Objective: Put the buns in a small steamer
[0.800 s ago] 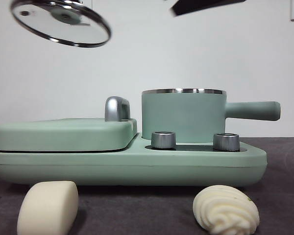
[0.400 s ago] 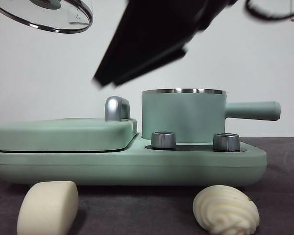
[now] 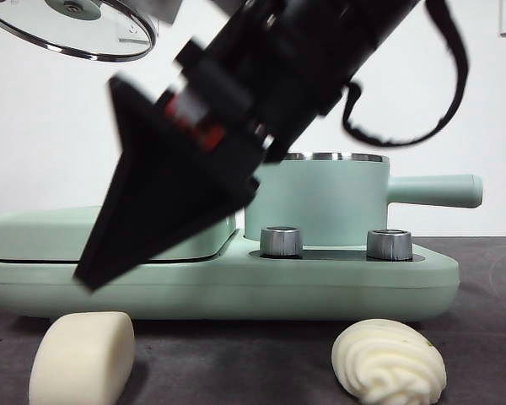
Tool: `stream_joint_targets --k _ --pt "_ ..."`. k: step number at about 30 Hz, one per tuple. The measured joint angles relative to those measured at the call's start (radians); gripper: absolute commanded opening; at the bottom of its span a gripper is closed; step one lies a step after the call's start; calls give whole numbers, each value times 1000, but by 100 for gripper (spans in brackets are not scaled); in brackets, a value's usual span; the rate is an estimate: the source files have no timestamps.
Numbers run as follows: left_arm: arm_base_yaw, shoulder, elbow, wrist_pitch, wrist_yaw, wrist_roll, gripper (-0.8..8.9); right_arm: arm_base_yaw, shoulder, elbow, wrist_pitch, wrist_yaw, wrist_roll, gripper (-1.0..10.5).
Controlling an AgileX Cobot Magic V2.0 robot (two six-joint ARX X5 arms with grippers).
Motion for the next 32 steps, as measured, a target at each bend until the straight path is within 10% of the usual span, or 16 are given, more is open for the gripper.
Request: stream_joint_targets --k 19,32 --pt "0 0 0 -1 0 5 15 37 145 4 84 130 16 215" --pt "0 0 0 -1 0 21 15 8 -117 7 -63 130 249 213"
